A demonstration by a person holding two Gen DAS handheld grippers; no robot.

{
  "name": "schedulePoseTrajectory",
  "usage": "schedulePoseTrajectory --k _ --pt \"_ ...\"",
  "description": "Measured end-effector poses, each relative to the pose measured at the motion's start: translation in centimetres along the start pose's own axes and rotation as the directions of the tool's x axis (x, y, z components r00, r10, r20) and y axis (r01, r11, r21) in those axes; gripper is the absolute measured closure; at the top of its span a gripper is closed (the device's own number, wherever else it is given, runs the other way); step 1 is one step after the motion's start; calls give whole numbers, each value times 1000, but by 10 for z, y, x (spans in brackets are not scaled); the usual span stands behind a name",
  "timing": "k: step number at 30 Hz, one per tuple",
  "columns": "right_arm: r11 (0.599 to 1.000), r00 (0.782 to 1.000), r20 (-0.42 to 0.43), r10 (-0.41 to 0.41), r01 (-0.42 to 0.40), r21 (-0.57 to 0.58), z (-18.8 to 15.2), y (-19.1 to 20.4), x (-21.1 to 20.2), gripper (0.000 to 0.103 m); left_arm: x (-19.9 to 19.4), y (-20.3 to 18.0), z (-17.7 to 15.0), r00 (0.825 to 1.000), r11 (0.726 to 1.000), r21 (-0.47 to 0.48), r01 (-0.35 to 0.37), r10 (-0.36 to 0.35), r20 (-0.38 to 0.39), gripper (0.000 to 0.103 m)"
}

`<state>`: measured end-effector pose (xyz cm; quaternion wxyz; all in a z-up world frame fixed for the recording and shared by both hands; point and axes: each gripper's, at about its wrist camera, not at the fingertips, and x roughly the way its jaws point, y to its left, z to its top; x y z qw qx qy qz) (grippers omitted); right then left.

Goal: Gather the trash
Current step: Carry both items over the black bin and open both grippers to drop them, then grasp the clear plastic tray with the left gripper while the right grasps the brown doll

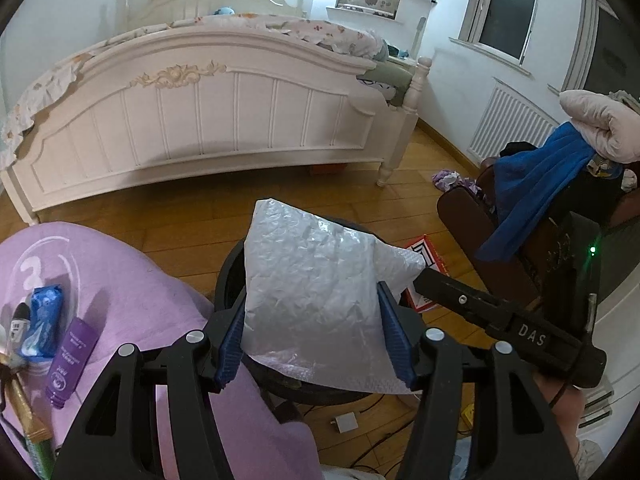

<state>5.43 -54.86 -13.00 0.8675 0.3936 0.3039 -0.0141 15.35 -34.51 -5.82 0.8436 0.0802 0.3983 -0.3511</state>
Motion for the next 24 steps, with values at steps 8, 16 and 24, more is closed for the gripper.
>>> schedulePoseTrajectory --k 8,16,24 --pt "999 999 18 -34 35 -32 10 12 2 9 -14 -2 7 997 999 5 -47 46 61 23" --pt "999 1000 22 6 -5 -46 0 31 -12 8 -45 -1 0 992 997 28 -75 72 106 23" --pt "993 999 0 41 -41 -107 -12 71 -24 8 -86 18 -16 984 995 -5 -101 100 150 23"
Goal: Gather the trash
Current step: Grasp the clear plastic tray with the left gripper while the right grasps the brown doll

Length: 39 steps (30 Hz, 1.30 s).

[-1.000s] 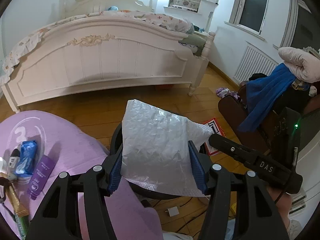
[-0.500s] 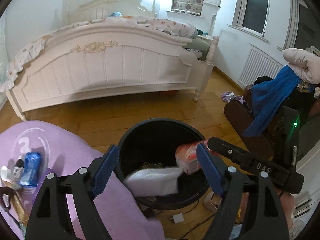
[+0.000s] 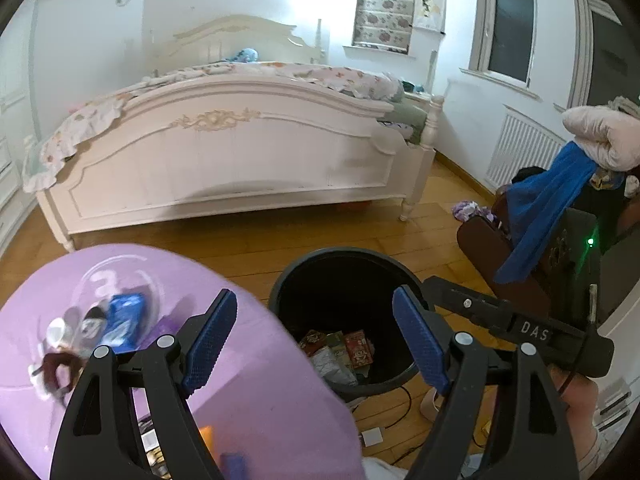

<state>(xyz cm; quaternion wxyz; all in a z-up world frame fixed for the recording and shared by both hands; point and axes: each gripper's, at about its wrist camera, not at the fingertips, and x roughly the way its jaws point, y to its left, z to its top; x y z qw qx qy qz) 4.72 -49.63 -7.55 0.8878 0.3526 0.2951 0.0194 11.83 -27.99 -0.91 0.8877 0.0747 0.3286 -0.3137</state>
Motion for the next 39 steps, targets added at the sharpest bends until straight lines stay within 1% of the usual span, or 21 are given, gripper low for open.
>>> schedulePoseTrajectory --k 4,8,13,16,18,21,22,25,26,27,29,32,35,37,39 --pt "999 1000 -16 21 -21 -47 -5 29 1 8 -19 23 -12 1000 999 -35 -23 23 9 23" --pt "992 998 -52 45 -51 -112 -13 65 10 8 -43 59 -27 998 993 -95 -66 68 17 23" --pt "977 992 -103 72 -91 -194 -25 109 26 8 -70 115 -50 990 972 -191 -138 141 7 23" --pt "960 986 -145 86 -120 -252 -35 137 40 8 -82 154 -66 979 950 -237 -202 204 -15 23" --pt "949 980 -173 101 -147 -279 -42 156 49 9 -84 177 -78 969 936 -251 -246 241 -51 23" --pt "932 971 -218 102 -170 -321 -49 187 67 12 -82 201 -94 954 922 -245 -299 281 -105 23" --pt "926 966 -236 104 -180 -332 -51 196 73 15 -79 208 -98 949 920 -235 -313 291 -125 23" --pt "917 947 -301 111 -214 -337 -60 225 97 16 -72 218 -105 945 924 -210 -319 292 -150 23" --pt "914 941 -321 109 -221 -339 -63 233 105 20 -70 219 -106 944 925 -204 -319 292 -155 23" --pt "909 933 -344 106 -231 -347 -67 245 115 21 -69 221 -107 942 926 -198 -322 294 -160 23" --pt "900 925 -371 84 -230 -370 -75 263 132 23 -64 226 -110 941 927 -191 -322 290 -174 24" --pt "893 915 -400 55 -224 -390 -86 281 152 24 -62 228 -116 945 934 -187 -306 273 -181 24" --pt "886 911 -412 8 -197 -419 -96 299 176 25 -60 230 -118 949 938 -190 -290 256 -184 24" --pt "885 909 -416 -30 -169 -434 -100 304 189 26 -58 234 -119 951 939 -198 -281 245 -188 24" --pt "882 906 -415 -85 -125 -454 -104 306 203 32 -58 235 -121 954 940 -205 -271 234 -188 26"
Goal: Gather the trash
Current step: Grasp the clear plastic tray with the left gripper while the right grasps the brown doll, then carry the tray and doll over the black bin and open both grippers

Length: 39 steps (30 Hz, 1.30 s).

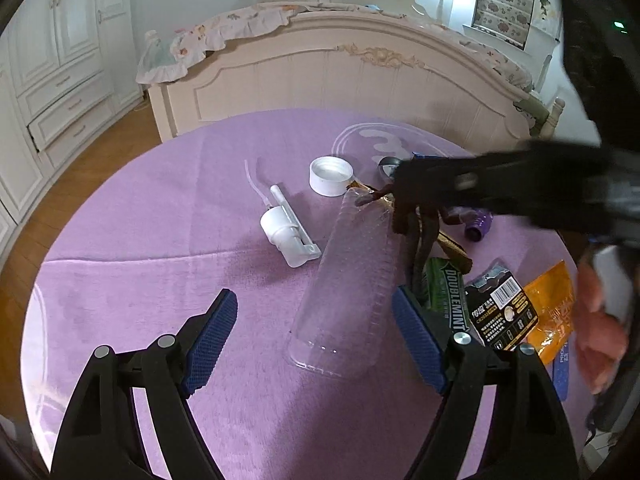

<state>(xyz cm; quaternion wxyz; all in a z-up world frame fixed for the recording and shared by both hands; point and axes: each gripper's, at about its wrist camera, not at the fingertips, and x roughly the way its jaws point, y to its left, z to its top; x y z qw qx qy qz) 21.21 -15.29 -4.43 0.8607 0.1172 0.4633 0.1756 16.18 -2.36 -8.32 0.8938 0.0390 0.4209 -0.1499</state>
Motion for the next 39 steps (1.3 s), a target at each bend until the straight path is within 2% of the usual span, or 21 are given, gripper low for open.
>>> schedulePoseTrajectory --k 3,4,8,14,18,25,33,39 --pt "999 999 -33 -36 36 5 -1 -3 14 45 3 2 -1 1000 1000 -2 13 -13 -9 31" --pt "1000 999 -38 -25 25 10 -2 -5 16 49 5 3 -1 1000 1000 -1 15 -15 -13 34" --pt "999 1000 -14 -16 16 27 -5 -11 11 54 12 4 -4 999 1000 -2 28 -28 -33 45" --pt "995 997 34 66 -68 72 -14 -24 -8 58 11 4 -5 999 999 -17 40 -40 -26 52" --pt "977 979 106 176 -187 107 -24 -33 -34 59 5 4 -6 999 999 -28 46 -47 -11 53" --pt "952 939 231 256 -286 109 -35 -47 -85 59 -25 0 -3 996 997 -46 69 -66 55 56" --pt "943 899 362 248 -309 123 -58 -81 -144 59 -62 -30 12 986 996 -9 85 -83 142 57" --pt "940 872 445 201 -300 162 -80 -122 -188 59 -76 -73 25 974 990 37 137 -142 176 57"
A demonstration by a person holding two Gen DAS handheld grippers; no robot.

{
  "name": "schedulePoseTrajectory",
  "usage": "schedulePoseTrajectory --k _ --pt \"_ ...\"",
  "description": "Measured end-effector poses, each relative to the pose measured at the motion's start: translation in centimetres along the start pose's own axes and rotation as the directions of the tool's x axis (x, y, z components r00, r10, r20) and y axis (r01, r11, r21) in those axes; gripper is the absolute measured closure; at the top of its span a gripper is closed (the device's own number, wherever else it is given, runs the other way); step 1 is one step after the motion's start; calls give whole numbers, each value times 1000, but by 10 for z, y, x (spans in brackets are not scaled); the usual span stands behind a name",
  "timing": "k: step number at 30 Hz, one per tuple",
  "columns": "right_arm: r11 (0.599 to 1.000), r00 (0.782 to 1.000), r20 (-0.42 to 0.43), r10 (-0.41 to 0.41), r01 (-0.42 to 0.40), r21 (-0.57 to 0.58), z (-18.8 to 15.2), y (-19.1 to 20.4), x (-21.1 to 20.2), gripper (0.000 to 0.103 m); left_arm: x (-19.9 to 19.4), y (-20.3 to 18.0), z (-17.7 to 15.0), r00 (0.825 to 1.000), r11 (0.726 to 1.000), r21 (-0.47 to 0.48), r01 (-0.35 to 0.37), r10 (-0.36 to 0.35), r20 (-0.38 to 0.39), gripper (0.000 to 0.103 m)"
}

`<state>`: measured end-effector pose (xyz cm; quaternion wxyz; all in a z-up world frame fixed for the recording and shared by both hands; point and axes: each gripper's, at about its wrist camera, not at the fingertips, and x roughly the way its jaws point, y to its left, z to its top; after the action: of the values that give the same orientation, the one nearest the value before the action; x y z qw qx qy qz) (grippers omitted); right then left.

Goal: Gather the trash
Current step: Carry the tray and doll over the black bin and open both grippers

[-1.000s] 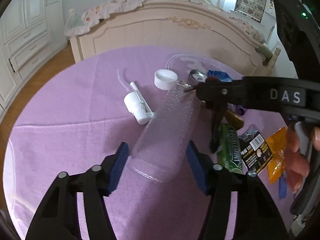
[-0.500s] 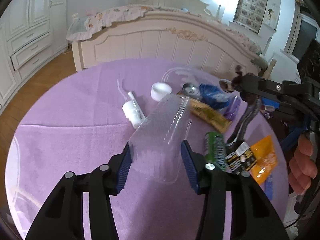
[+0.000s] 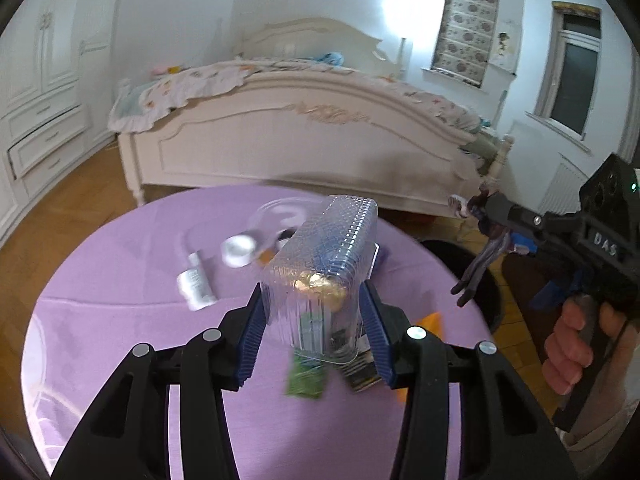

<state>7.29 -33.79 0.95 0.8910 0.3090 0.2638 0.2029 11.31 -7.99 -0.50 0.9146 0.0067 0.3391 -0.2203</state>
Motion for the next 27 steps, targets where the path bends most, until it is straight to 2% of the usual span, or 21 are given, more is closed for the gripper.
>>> schedulePoseTrajectory --k 7,14,19,27 --pt "996 991 115 -73 67 61 12 -49 -64 59 14 -62 19 997 993 90 76 -76 -2 57" --pt "984 975 173 -142 120 131 16 -101 -104 59 47 -126 31 986 971 173 164 -161 -32 57" --pt "969 966 176 -187 152 194 14 -139 -111 59 80 -160 34 973 956 184 230 -219 -79 57" --pt "940 959 157 -235 184 286 7 -194 -110 59 124 -191 33 955 947 164 277 -253 -152 57"
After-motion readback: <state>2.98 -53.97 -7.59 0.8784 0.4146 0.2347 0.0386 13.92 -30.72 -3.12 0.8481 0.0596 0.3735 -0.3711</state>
